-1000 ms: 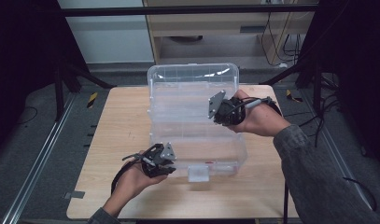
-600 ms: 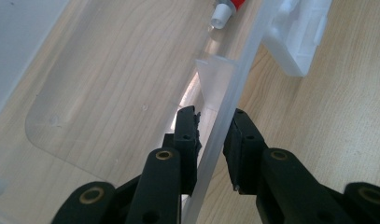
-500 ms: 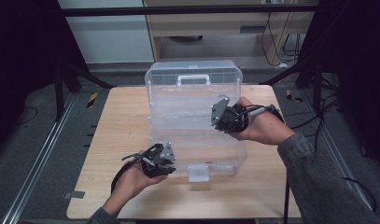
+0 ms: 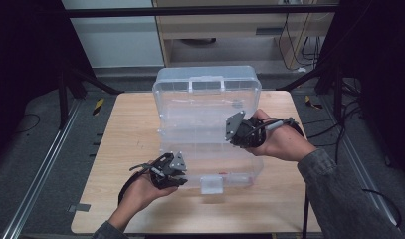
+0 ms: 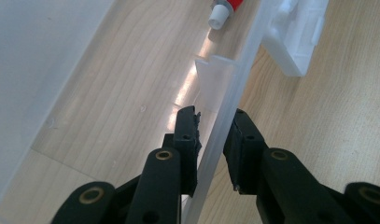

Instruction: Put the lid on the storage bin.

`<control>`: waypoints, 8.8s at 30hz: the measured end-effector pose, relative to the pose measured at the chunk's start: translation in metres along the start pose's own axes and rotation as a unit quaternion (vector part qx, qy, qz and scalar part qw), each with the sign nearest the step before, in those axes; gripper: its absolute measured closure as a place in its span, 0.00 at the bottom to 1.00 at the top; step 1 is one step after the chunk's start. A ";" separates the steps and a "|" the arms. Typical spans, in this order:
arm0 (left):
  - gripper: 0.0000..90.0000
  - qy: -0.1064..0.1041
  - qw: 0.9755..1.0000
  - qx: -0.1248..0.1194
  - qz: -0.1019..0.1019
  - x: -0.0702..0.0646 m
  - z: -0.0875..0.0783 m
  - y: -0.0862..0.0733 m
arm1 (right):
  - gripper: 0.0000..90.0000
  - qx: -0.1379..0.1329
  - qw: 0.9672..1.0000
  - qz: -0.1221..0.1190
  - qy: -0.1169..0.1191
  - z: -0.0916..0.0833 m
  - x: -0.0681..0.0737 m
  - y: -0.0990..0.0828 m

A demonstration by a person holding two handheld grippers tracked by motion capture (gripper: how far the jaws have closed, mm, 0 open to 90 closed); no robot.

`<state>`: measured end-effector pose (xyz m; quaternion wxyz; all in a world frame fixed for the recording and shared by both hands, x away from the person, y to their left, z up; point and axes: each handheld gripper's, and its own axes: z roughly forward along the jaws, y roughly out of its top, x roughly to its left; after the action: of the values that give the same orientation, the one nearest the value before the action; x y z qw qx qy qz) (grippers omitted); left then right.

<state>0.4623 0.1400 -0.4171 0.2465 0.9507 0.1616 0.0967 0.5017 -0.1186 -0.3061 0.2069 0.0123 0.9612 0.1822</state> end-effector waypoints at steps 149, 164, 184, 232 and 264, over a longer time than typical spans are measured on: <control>1.00 0.042 0.972 -0.162 -0.163 0.070 -0.113 -0.008 | 0.41 -0.070 0.989 0.131 -0.026 -0.015 0.051 -0.059; 1.00 0.038 0.974 -0.159 -0.158 0.059 -0.107 -0.016 | 0.26 -0.055 0.982 0.171 -0.057 -0.030 0.059 -0.091; 1.00 0.033 0.974 -0.158 -0.161 0.041 -0.094 -0.036 | 0.17 -0.024 0.951 0.281 -0.127 -0.022 0.036 -0.154; 0.99 0.107 0.962 -0.103 -0.229 0.089 -0.055 -0.102 | 0.17 0.011 0.932 0.338 -0.132 0.041 0.020 -0.180; 0.99 0.139 0.954 -0.054 -0.261 0.151 0.003 -0.118 | 0.22 0.008 0.875 0.466 -0.134 0.122 -0.042 -0.221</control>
<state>0.5725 0.2894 -0.4631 0.2896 0.8378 0.4310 0.1684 0.6006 -0.2872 -0.4711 0.2247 0.4848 0.8086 0.2463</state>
